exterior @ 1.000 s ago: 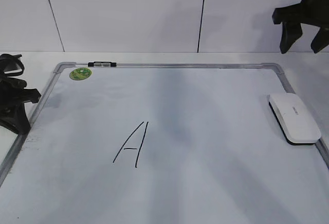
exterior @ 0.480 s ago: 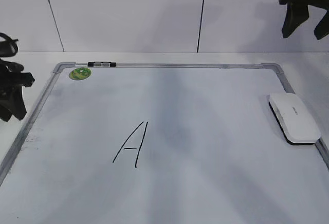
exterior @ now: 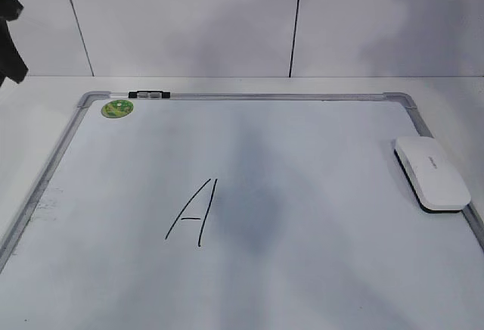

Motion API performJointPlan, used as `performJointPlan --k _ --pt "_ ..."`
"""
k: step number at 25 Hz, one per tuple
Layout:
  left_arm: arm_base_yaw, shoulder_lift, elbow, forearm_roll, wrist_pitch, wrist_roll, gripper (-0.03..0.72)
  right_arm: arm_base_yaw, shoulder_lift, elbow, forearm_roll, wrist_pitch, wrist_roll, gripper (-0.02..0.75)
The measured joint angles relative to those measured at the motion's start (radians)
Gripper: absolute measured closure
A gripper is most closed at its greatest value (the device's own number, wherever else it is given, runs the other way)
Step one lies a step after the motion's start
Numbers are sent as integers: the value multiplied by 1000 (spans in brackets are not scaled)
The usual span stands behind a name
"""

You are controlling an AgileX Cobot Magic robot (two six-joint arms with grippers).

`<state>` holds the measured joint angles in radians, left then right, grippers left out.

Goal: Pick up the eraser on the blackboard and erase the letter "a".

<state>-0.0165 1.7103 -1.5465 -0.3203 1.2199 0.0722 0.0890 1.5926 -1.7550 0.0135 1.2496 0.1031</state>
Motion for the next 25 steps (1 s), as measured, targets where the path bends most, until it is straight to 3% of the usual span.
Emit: performJointPlan --k 20,25 --pt "0 -551 0 -41 38 0 451 0 -447 0 102 19 0 197" --pt "0 -690 -2 -39 48 0 452 0 -578 110 113 20 0 198"
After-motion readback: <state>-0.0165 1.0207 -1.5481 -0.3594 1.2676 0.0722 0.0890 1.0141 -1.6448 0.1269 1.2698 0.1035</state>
